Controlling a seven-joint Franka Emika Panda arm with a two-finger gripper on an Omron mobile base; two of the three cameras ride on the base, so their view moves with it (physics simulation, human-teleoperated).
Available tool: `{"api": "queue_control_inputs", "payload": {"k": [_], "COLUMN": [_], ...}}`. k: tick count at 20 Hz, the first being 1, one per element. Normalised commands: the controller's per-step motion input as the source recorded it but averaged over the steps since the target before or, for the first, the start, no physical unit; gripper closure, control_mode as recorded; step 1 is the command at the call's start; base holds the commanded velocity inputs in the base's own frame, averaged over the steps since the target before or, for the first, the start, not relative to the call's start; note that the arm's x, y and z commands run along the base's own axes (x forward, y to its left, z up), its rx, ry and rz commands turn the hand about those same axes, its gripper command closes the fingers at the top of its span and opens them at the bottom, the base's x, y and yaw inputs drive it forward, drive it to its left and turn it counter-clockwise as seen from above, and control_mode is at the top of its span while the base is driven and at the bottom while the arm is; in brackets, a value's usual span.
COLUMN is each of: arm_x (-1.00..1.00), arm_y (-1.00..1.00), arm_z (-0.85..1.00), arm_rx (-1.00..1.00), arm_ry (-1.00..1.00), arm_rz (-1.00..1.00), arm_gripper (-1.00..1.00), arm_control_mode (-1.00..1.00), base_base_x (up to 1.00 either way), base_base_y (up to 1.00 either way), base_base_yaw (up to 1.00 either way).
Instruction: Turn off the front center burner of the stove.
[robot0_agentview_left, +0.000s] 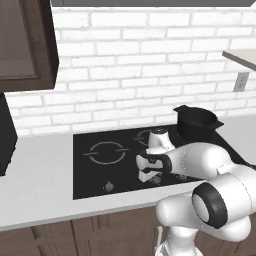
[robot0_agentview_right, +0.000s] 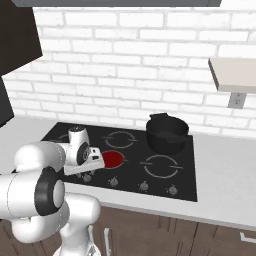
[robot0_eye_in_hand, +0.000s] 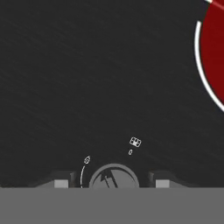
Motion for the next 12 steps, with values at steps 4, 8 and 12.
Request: {"api": "queue_control_inputs", "payload": {"k": [4,8,12], "arm_x": [0.03,0.0,0.0], "arm_y": [0.0,0.0,-0.3], "arm_z": [-0.09,-0.22,-0.29], "arm_rx": [0.0,0.0,0.0], "arm_ry": [0.0,0.0,0.03], "arm_rz": [0.0,0.0,-0.09], "arm_gripper": [1.0,1.0,1.0], "arm_control_mode": [-1.0,-1.0,-1.0], "base_base_x": [0.0,0.0,0.0], "base_base_y": [0.0,0.0,0.0], "base_base_yaw": [0.0,0.0,0.0]}}
